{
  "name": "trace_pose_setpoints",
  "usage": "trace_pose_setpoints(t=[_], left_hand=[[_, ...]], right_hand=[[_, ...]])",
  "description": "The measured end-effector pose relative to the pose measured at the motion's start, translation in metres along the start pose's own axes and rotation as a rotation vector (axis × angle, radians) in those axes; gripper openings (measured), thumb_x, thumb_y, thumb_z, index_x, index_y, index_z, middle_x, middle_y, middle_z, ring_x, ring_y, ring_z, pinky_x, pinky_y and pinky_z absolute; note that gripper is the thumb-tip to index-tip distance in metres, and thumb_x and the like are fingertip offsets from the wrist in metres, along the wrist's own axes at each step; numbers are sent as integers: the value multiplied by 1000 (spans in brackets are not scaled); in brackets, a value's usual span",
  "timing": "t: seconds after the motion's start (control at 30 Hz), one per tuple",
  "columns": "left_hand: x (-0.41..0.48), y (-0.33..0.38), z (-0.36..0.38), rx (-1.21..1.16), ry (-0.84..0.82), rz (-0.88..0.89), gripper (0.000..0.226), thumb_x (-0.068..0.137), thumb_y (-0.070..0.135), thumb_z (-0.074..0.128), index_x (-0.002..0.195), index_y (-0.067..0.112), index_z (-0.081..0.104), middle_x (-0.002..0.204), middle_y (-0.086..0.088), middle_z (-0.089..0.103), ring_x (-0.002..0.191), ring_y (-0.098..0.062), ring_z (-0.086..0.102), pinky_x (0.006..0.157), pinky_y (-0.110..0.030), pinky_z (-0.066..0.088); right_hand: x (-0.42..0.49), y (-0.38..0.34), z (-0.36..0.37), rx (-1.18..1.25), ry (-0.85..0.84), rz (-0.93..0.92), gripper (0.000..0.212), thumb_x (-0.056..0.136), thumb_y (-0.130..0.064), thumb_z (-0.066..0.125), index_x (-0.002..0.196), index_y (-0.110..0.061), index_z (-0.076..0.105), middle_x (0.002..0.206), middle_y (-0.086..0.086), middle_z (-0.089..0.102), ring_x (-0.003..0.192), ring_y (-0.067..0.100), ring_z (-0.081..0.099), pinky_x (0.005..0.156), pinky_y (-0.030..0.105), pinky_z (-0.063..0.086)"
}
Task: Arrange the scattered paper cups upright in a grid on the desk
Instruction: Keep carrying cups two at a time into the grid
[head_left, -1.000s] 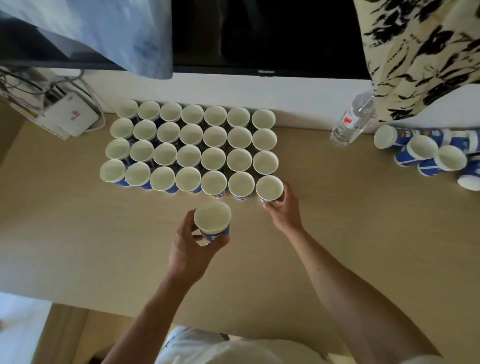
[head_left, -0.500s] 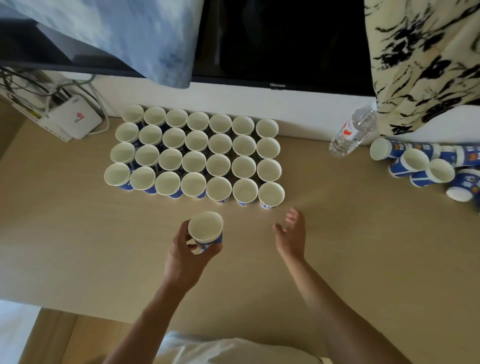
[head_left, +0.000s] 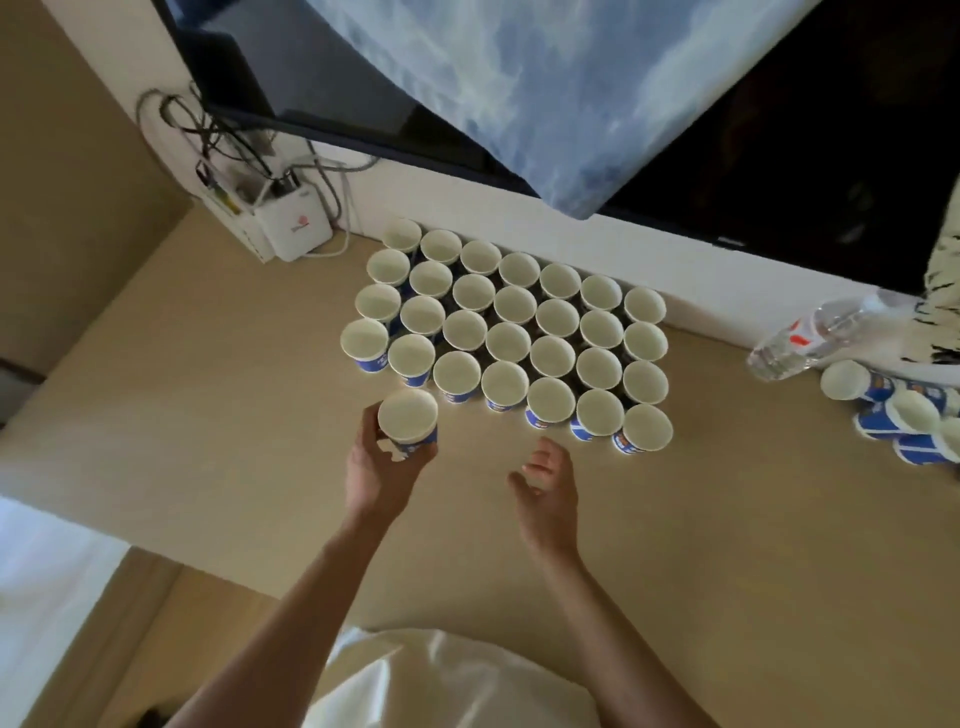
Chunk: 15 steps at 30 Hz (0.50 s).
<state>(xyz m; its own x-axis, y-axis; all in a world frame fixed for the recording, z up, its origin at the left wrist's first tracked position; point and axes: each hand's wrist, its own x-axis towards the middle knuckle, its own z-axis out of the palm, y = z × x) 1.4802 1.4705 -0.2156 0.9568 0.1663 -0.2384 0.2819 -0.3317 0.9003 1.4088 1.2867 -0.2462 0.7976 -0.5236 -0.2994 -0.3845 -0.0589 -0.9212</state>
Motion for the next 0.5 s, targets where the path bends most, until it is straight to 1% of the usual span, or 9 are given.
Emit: trace_pose_setpoints(t=[0.03,0.1,0.17,0.23,0.27,0.33,0.37,0.43,0.5], left_hand=[[6,-6,-8,-2,21,-7,65,65,23,91,119,28,56,100,18,67,93,-7,63,78,-36,55],[20,-19,-23,-1,61,-18,64,66,17,90,120,25,56,98,15,67,90,-10,61,74,-32,52],[33,-29,-35,8,86,-21,64,68,16,89,121,22,56,99,9,67,90,-13,60,71,-28,47],[47,-40,-43,24,89,-26,65,68,17,89,124,22,55,105,5,67,94,-15,61,70,-25,46],[53,-45,-44,32,86,-25,67,68,17,88,125,23,54,109,4,67,96,-16,62,71,-25,47],[67,-56,-46,53,76,-10,71,66,17,88,127,25,54,117,1,65,98,-18,63,78,-31,52],[74,-60,-46,58,69,-6,72,65,16,88,128,25,54,118,0,64,98,-19,63,80,-34,53],[84,-65,-45,59,53,0,72,65,13,87,129,24,55,119,1,63,98,-20,63,83,-37,54],[95,-70,-44,62,34,20,72,64,12,87,128,23,55,117,1,63,98,-21,62,84,-40,54]], right_hand=[[-1,-6,9,2,-15,-4,54,84,-2,73,132,-15,50,116,2,58,104,17,62,76,15,49],[-4,-16,27,-13,-35,-27,53,85,-2,73,131,-13,50,115,2,60,102,18,63,73,10,48],[-9,-22,43,-23,-44,-48,51,85,-1,72,131,-11,50,113,4,61,98,19,65,70,6,46],[-14,-26,56,-30,-60,-47,51,85,-2,73,131,-12,51,111,3,61,96,16,65,70,6,46],[-17,-27,60,-32,-65,-43,52,85,-2,73,131,-12,51,111,3,61,94,15,66,71,6,47],[-20,-27,69,-41,-69,-34,52,85,-3,73,131,-12,52,109,4,62,90,12,65,72,8,47],[-21,-27,73,-48,-68,-26,51,85,-2,73,131,-11,52,108,3,62,87,8,65,71,8,47],[-22,-27,78,-69,-63,-16,50,85,-2,73,130,-12,53,104,1,61,80,-4,63,71,8,47],[-24,-25,82,-88,-54,-3,50,85,-3,74,130,-14,53,103,0,62,77,-7,62,70,7,47]])
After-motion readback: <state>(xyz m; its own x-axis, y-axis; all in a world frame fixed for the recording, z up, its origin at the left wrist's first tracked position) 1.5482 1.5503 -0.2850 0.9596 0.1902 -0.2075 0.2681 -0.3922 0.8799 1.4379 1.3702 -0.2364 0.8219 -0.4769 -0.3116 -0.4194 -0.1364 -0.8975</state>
